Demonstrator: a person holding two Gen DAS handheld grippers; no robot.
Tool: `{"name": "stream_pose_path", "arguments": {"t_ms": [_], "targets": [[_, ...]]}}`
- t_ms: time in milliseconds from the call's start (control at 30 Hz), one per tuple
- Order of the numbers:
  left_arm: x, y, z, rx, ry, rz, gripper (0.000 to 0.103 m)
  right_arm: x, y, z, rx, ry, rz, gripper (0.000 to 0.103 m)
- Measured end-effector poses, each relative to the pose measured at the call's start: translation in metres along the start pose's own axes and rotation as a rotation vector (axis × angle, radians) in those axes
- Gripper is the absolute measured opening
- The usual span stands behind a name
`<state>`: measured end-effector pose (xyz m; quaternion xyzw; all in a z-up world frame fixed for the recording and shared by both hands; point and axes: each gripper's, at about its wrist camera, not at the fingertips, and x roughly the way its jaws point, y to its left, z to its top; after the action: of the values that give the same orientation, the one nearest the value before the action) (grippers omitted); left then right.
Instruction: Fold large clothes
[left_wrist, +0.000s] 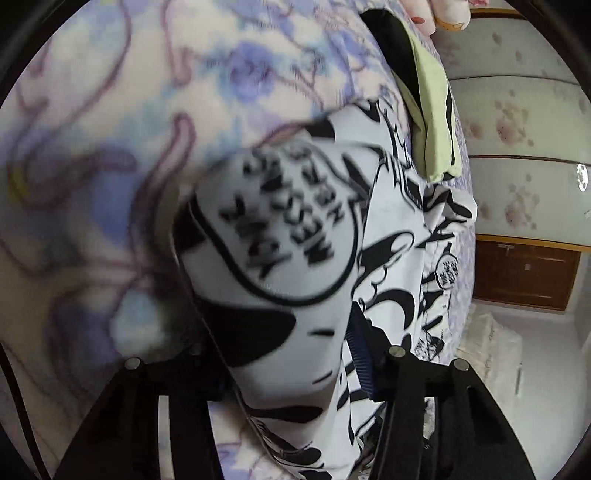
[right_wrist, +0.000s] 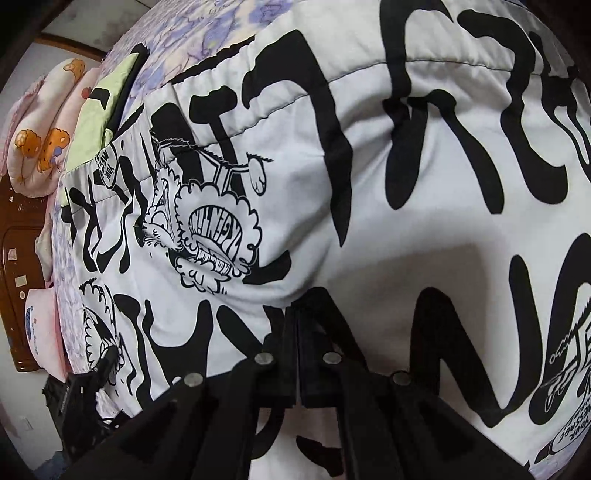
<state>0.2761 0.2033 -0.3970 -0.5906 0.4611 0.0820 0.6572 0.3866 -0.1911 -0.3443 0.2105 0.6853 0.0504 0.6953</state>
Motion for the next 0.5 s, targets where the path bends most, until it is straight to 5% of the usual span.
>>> {"name": "stream_pose_path", "arguments": {"t_ms": [367,467,500], "targets": [[0.019,-0.019,0.012,0.071,-0.029,-0.026,0.057,-0.004,-0.003,0.000,-0.032,-0.008,0.012,0.000],[0.021,-0.023,0.012,0.087,-0.052,-0.028,0.044,-0.004,-0.002,0.000,-0.040,-0.009,0.016,0.000],[0.020,-0.024,0.011,0.097,-0.058,-0.037,0.033,-0.005,-0.003,-0.002,-0.039,-0.009,0.020,0.000]]}}
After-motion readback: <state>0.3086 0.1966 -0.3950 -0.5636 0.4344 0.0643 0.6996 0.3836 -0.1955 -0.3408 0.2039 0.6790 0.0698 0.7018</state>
